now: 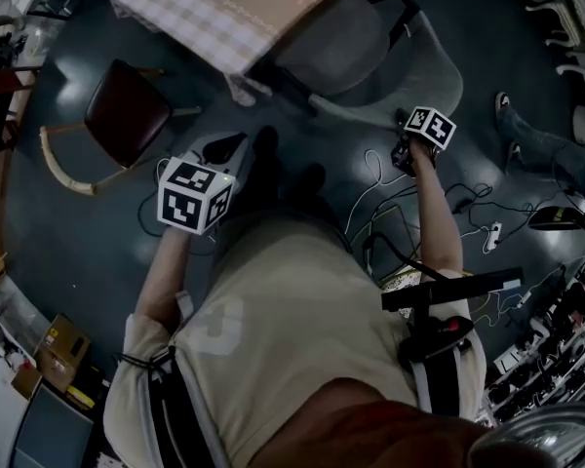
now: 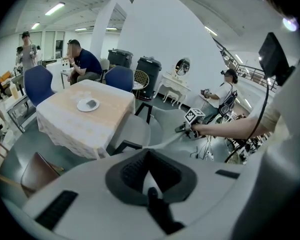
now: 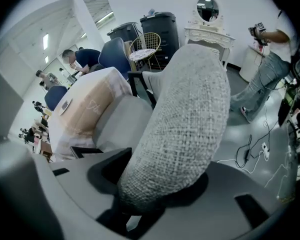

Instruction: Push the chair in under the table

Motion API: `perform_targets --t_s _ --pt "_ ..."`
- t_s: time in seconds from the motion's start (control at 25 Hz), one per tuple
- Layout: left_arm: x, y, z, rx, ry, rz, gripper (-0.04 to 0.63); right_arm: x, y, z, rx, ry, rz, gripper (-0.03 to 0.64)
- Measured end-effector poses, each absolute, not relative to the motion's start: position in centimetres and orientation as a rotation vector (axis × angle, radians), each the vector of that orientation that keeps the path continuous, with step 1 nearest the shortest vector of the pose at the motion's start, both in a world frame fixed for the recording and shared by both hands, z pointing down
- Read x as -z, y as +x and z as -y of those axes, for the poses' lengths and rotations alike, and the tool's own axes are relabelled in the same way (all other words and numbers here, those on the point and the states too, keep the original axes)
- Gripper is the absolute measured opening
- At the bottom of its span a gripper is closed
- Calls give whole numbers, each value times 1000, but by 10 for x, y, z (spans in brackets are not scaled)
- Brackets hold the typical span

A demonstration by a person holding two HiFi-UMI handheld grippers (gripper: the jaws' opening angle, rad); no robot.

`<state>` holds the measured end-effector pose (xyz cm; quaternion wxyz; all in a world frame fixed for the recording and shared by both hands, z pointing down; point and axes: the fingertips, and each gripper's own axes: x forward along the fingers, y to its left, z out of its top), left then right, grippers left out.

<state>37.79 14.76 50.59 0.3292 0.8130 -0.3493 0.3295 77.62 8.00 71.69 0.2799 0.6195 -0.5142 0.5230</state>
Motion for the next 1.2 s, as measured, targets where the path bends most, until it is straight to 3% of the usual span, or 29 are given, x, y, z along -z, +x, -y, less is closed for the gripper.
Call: perform_targets --t_s 0.64,1.2 --pt "-505 408 -146 -881 2158 860 6 -712 772 -94 -1413 1664 1312 198" --pt "-502 385 -150 -888 2158 853 6 -717 753 -86 -1433 1688 1260 201"
